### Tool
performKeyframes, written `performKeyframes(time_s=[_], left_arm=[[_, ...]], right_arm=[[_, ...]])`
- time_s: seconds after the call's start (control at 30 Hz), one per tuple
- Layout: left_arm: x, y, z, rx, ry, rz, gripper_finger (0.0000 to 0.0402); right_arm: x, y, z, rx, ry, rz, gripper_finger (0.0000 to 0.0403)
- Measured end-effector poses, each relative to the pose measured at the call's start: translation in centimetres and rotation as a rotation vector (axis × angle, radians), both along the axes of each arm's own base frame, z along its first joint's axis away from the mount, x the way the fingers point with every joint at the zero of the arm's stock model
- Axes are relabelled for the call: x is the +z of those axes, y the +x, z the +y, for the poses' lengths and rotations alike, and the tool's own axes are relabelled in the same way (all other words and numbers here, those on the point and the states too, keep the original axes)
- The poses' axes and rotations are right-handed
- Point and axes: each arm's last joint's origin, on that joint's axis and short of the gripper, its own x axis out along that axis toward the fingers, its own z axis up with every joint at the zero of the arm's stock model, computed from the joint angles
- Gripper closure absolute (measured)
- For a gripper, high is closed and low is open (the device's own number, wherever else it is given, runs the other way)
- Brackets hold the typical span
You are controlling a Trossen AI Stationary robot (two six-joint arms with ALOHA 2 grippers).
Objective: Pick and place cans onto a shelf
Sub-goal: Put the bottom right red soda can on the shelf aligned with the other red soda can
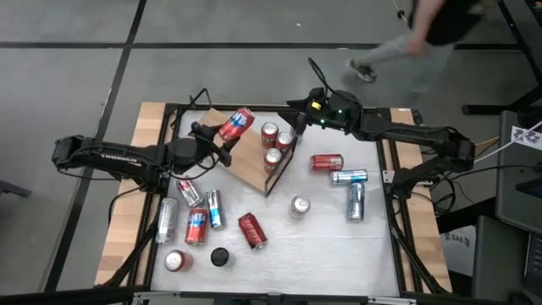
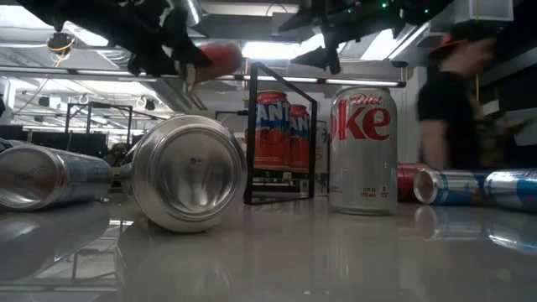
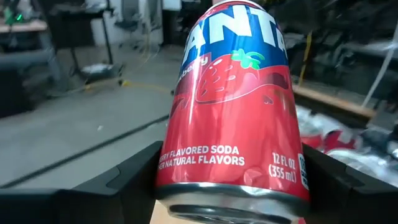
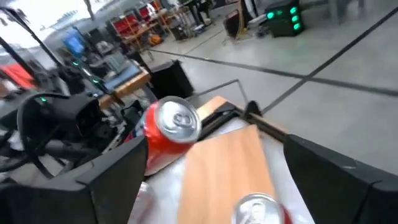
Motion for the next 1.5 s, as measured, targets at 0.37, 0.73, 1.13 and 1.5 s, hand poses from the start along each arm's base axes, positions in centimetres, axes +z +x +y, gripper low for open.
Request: performKeyframes(time_s=[0.37, 0.73, 1.13, 1.5], left_arm=[[1.1, 0.5, -1.4, -0.210, 0.104, -0.030, 0.0119], [1.1, 0.7, -2.8, -0.356, 0.110, -0.030, 0.0119], [1.1, 0.7, -3.5, -0.408, 0.108, -0.033, 0.0119], [0.4, 1.4, -3.8, -0.463, 0.098, 0.001, 0.0119]], right_arm=[[0.4, 0.2, 0.2, 0.166, 0.319, -0.124, 0.0036], [-0.9, 2.0, 3.0, 0.263, 0.605, -0.084, 0.0036], [-0.3, 2.7, 5.9, 0.295, 0.582, -0.133, 0.0036], [-0.6, 2.9, 7.5, 0.250, 0.671, -0.121, 0.0036]])
